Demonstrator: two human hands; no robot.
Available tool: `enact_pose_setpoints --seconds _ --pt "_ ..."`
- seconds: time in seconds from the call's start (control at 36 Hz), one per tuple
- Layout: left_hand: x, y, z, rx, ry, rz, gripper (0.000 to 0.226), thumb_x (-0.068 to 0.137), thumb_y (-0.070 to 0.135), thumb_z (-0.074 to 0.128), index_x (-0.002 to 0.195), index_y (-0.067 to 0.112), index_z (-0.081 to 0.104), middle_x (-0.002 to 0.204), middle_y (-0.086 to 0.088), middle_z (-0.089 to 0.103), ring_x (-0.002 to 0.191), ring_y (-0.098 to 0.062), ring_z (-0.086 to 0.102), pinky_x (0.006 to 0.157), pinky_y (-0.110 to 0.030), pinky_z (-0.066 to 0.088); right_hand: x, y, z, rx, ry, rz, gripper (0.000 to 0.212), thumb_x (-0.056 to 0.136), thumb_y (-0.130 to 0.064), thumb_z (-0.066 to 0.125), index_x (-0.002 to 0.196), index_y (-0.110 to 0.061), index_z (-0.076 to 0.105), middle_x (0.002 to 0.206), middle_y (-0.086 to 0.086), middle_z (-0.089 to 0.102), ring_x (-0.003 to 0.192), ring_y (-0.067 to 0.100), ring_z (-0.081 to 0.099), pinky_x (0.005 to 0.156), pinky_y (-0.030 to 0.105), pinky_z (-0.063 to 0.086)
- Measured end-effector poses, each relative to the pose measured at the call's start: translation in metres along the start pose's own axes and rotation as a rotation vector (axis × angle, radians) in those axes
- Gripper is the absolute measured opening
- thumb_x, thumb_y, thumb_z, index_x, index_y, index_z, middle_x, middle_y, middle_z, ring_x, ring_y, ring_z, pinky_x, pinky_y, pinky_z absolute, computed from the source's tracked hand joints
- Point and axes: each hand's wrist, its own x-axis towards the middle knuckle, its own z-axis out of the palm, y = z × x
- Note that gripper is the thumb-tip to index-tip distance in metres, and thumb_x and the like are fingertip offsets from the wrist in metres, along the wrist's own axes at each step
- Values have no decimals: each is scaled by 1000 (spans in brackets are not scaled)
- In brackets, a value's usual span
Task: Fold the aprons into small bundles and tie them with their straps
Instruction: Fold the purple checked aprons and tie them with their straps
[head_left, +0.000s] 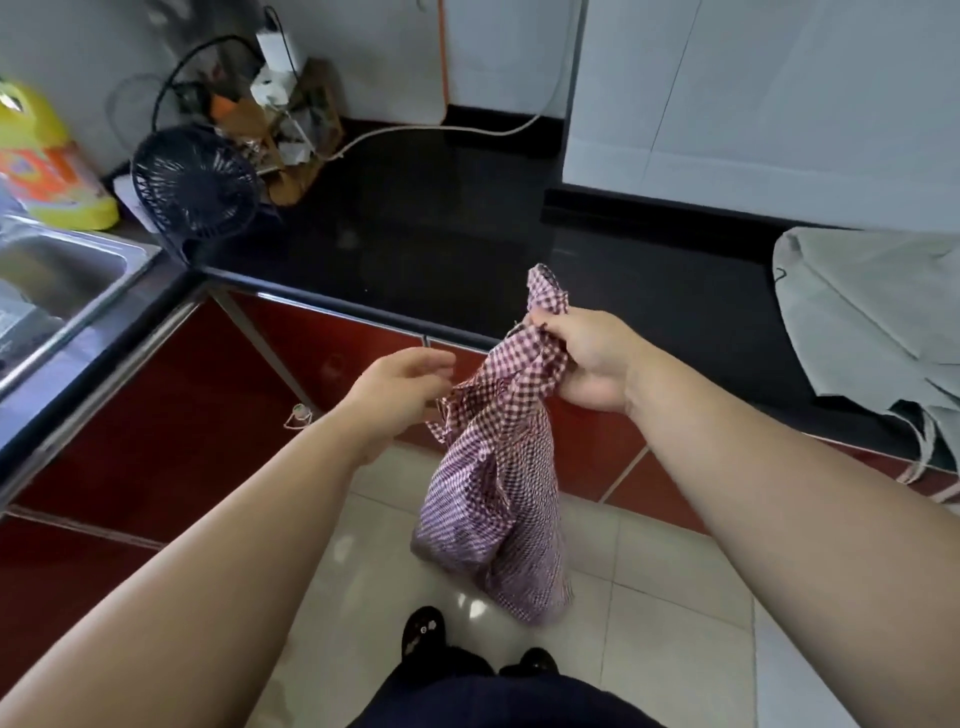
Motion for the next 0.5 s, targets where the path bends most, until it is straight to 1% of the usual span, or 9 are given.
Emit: enact_pose_setpoints --seconds 0.06,0.11,0.14,0.17,0.22,0.28,0.33,0.42,0.5 --pt "8 -3 1 203 81 94 65 85 5 64 142 27 43 143 -1 47 123 -21 51 101 -38 46 -4 -3 0 -22 -66 66 34 101 -21 45 69 -9 51 56 3 59 51 13 60 58 25 52" --pt "13 1 6 310 -38 139 90 79 3 67 151 33 23 153 -1 31 132 -24 42 101 -36 43 -7 -6 4 -97 -132 80 32 98 -26 50 70 -10 52 58 4 58 53 14 60 60 25 53" --pt "16 3 10 392 -102 144 94 75 5 69 151 37 23 152 -1 32 134 -26 41 103 -38 43 -7 -8 5 -137 -149 67 26 94 -27 55 74 -10 54 62 6 60 57 16 63 64 27 55" --pt "20 5 15 508 -142 156 89 73 9 70 146 41 32 147 0 41 132 -26 44 103 -41 43 -9 -10 6 -182 -161 53 19 86 -26 62 79 -10 56 66 7 64 62 18 65 67 31 56" --pt "28 5 20 750 -121 184 46 77 19 66 115 44 61 117 3 64 115 -23 57 95 -41 48 -10 -15 3 -301 -176 39 21 72 -17 71 87 -10 59 74 10 68 73 22 68 76 38 56" --pt "34 5 18 852 -5 161 19 86 23 57 94 36 67 104 0 68 101 -27 61 85 -37 50 -9 -19 -8 -480 -88 21 32 71 3 73 96 -9 58 80 11 67 80 25 68 79 38 56" --pt "40 5 9 805 181 113 23 90 22 50 104 25 68 112 -8 66 104 -33 60 81 -35 47 -10 -22 -19 -739 90 -31 36 74 14 66 95 -12 52 80 7 57 77 21 60 64 29 52" --pt "52 12 -7 801 440 10 32 93 18 41 118 16 60 123 -16 59 115 -38 49 88 -42 42 -8 -22 -36 -1188 386 -174 30 79 8 56 76 -18 41 74 0 40 68 17 43 47 26 28" --pt "58 22 -15 708 503 -93 36 96 19 36 128 21 53 129 -13 52 126 -35 33 98 -45 30 -4 -17 -51 -1257 589 -267 33 80 7 45 60 -14 27 61 2 31 53 17 30 45 29 16"
